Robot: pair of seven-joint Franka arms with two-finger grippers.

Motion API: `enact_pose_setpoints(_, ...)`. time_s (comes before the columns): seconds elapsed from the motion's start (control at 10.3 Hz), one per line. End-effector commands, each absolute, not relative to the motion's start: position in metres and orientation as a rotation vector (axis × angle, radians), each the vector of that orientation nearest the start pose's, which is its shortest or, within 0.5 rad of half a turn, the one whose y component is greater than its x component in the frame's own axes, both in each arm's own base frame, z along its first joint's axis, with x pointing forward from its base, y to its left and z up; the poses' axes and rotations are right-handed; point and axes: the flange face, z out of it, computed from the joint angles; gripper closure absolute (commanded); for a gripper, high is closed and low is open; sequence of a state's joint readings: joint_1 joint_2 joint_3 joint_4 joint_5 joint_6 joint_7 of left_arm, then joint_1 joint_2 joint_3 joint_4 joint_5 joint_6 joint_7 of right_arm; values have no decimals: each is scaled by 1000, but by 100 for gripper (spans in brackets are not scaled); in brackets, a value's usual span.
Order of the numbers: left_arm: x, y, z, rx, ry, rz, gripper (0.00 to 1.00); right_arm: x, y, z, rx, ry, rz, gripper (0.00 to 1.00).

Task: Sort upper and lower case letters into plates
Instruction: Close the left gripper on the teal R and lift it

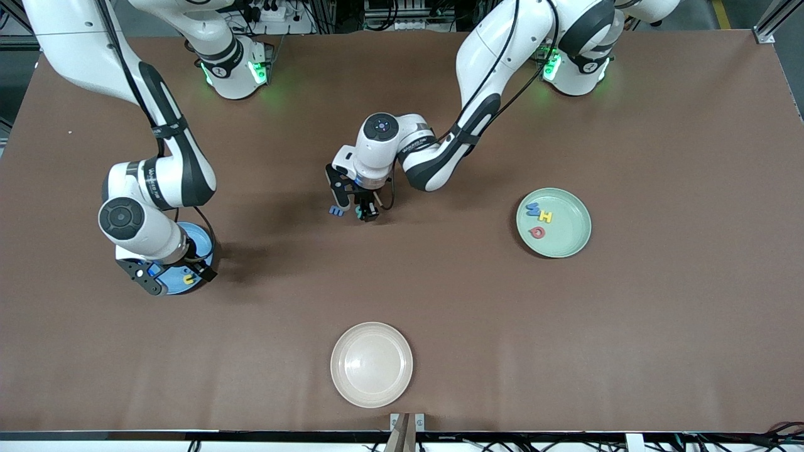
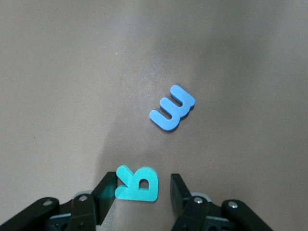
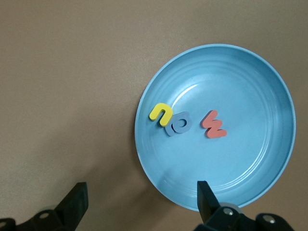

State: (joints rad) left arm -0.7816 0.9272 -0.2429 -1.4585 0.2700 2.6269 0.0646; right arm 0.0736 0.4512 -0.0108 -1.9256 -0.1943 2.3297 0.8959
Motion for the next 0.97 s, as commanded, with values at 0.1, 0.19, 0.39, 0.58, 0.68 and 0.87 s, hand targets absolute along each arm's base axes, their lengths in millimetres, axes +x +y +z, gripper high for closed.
enact_pose_setpoints(0.1,404,-608,148,-2671,1837,-303,72,622,36,257,-3078,1137,-29,0)
enact_pose_setpoints(0.19,405,-608,149,-2670,1834,-297,72,622,36,257,-3078,1137,-29,0)
enact_pose_setpoints(0.39,407,-605,155,-2665,1818,-243,73,622,37,257,-3079,1135,-31,0)
enact_pose_setpoints(0.58,419,-592,181,-2628,1811,-112,78,623,38,259,-3077,1134,-35,0)
enact_pose_setpoints(0.68,429,-581,191,-2627,1817,-45,81,623,39,259,-3072,1135,-35,0)
enact_pose_setpoints(0.87,452,-551,216,-2650,1796,118,80,624,44,260,-3030,1162,-16,0)
